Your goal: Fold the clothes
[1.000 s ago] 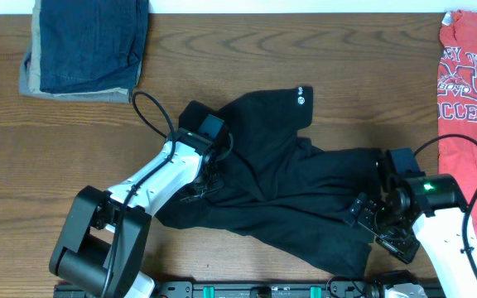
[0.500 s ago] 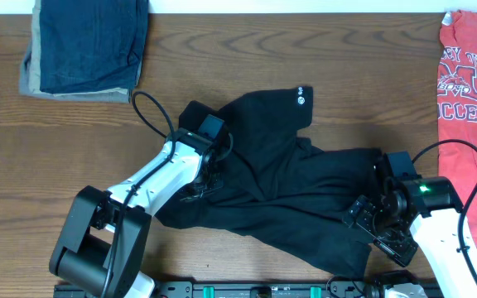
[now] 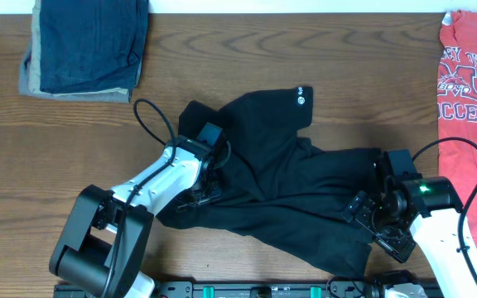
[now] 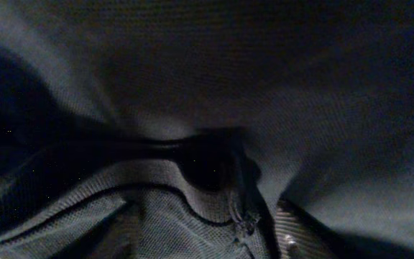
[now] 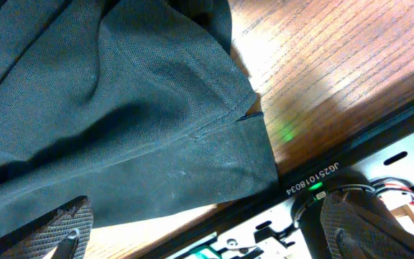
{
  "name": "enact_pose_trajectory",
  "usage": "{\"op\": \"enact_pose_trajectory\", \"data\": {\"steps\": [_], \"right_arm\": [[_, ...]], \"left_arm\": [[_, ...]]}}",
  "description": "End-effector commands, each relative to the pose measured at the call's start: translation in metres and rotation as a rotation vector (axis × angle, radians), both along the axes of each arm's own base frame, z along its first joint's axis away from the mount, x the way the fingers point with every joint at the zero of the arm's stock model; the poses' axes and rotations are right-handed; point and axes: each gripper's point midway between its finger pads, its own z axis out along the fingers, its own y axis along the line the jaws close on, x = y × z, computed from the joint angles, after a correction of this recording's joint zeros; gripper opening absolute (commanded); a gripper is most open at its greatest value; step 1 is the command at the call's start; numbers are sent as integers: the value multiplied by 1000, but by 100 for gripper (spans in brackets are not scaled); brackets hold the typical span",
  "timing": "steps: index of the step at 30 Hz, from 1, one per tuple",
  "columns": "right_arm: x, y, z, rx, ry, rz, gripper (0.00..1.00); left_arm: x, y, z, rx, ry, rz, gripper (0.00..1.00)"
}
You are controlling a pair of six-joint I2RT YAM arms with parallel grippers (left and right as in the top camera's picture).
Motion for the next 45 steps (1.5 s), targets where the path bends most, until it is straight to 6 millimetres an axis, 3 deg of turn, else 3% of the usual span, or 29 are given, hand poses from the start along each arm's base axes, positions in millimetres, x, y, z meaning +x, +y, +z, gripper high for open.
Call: {"op": "enact_pose_trajectory", "data": {"steps": [1, 5, 9, 10, 11, 16, 22, 28, 34, 45], "right_arm": [[-1, 2, -1, 2, 1, -5, 99], [-1, 2, -1, 2, 0, -5, 99], [-1, 2, -1, 1, 0, -5, 99], [-1, 1, -1, -2, -1, -5, 99], [-1, 1, -1, -7, -1, -10, 99], [-6, -11, -5, -78, 17, -112, 98], [-13, -12, -23, -84, 37, -148, 99], [-28, 5, -38, 15, 94, -142, 94], [-35, 5, -43, 23, 116, -98, 93], [-34, 24, -65, 139, 94, -112, 92]], "left_arm": [[-2, 1, -4, 7, 14, -19, 49], [-2, 1, -4, 7, 14, -19, 37], [-2, 2, -4, 14, 11, -19, 19], [-2, 2, -4, 15, 11, -19, 8], [-2, 2, -4, 14, 11, -19, 6], [-2, 2, -4, 15, 11, -16, 6], [-2, 2, -4, 15, 13, -20, 8], [-2, 3, -4, 19, 13, -20, 10], [-2, 4, -4, 22, 11, -21, 10], [-2, 4, -4, 22, 11, -21, 11]]}}
